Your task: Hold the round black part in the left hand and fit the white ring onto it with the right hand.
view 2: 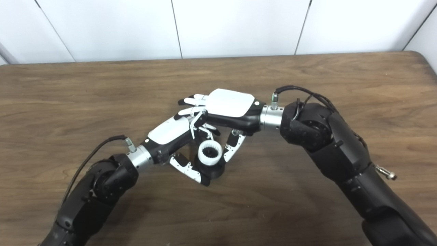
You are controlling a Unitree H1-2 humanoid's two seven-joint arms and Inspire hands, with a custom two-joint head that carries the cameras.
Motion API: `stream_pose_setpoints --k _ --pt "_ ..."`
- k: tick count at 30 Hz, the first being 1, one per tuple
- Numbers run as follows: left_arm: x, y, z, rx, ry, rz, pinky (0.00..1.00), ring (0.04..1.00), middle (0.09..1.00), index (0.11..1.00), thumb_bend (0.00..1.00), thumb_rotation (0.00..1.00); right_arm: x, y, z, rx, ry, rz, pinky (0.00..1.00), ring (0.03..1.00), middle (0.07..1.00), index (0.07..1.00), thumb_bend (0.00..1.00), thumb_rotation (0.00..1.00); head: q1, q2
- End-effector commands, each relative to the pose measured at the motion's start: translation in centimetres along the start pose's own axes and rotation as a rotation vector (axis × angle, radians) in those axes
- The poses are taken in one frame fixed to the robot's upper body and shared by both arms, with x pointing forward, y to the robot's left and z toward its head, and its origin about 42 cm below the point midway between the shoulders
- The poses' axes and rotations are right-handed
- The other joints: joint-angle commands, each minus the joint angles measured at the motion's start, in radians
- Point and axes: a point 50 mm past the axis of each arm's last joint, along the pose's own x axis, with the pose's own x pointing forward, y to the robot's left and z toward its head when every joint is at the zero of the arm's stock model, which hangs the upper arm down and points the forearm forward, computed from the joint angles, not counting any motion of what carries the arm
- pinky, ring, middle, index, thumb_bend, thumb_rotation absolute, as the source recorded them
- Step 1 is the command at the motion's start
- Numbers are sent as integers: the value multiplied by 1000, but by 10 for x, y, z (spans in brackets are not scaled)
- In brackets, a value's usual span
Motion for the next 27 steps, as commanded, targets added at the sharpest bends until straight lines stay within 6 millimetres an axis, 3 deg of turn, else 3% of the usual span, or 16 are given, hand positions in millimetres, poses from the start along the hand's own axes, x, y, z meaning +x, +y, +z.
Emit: stream_pose_setpoints --k 1,27 --pt "5 24 13 36 -73 94 1000 997 798 480 524 61 -2 -17 -4 -37 13 -14 1000 1000 897 483 526 141 1 5" --pt "3 20 17 133 -79 122 1000 990 798 480 524 62 -4 -9 2 -42 11 -25 1000 1000 913 483 526 140 -4 8"
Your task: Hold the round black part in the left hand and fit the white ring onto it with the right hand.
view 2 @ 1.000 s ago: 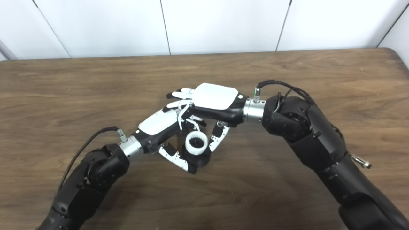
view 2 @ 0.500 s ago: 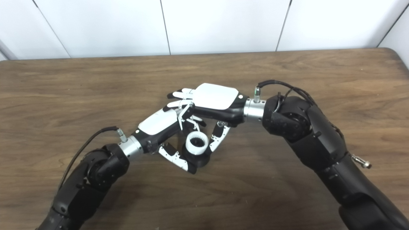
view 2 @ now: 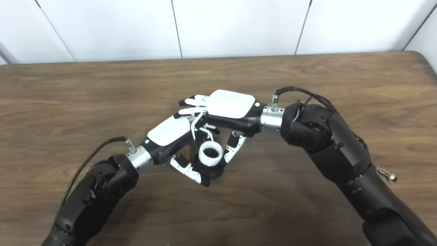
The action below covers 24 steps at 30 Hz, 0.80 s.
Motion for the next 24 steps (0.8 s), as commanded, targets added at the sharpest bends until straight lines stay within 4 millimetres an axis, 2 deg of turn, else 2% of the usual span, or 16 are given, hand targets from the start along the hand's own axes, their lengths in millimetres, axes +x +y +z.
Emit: stream_pose_setpoints --k 1,21,24 --pt "6 22 10 51 -80 107 1000 989 798 480 524 62 -3 -11 1 -33 3 -28 1000 1000 913 483 526 140 -4 -1" --pt "5 17 9 52 -60 157 1000 974 791 481 524 59 -7 -3 4 -45 -2 -71 1000 1000 909 483 525 141 -10 -2" --pt "5 17 9 49 -46 155 1000 971 817 481 524 61 -7 -1 5 -47 -5 -81 1000 1000 895 483 525 140 -7 -3"
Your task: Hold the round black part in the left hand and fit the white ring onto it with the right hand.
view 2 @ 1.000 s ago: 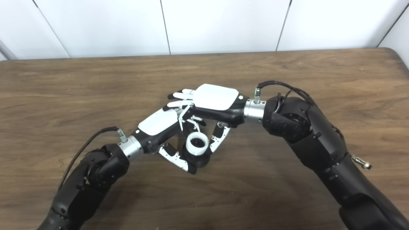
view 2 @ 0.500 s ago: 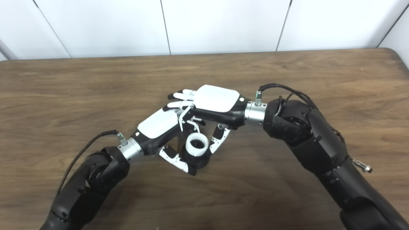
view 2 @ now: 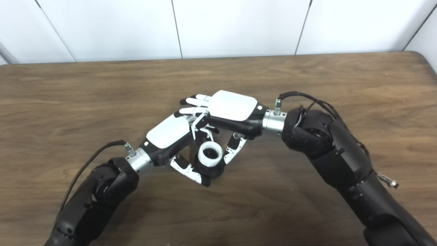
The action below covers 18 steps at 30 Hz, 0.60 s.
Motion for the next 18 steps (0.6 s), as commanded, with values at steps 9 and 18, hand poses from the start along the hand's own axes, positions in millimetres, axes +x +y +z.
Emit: stream_pose_setpoints --k 9,18 --pt "9 19 4 -31 -29 101 1000 964 801 481 524 61 -1 -8 4 -55 -19 -41 1000 1000 889 483 525 139 0 -1" --pt "10 19 6 -21 -25 96 1000 977 845 481 524 62 -2 -6 5 -59 -26 -37 1000 1000 878 482 525 136 -3 2"
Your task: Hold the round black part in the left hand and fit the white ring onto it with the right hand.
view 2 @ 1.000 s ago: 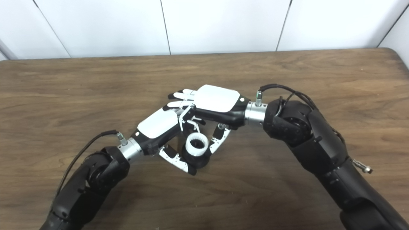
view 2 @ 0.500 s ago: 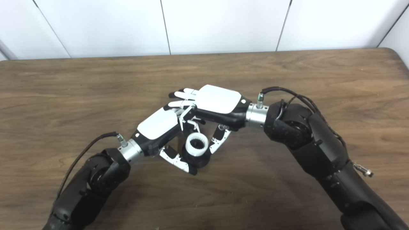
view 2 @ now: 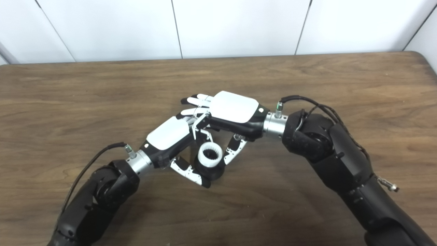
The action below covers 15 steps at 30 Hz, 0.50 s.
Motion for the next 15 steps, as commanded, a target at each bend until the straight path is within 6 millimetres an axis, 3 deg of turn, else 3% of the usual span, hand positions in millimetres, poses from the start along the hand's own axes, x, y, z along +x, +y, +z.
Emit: stream_pose_setpoints --k 1,15 --pt "11 23 8 3 -44 96 1000 976 844 481 524 62 0 -10 3 -46 -24 -12 1000 1000 877 482 525 137 4 0" --pt "15 22 8 5 -53 92 1000 965 829 481 524 60 -7 -19 4 -26 -7 50 1000 1000 916 491 523 156 -1 12"
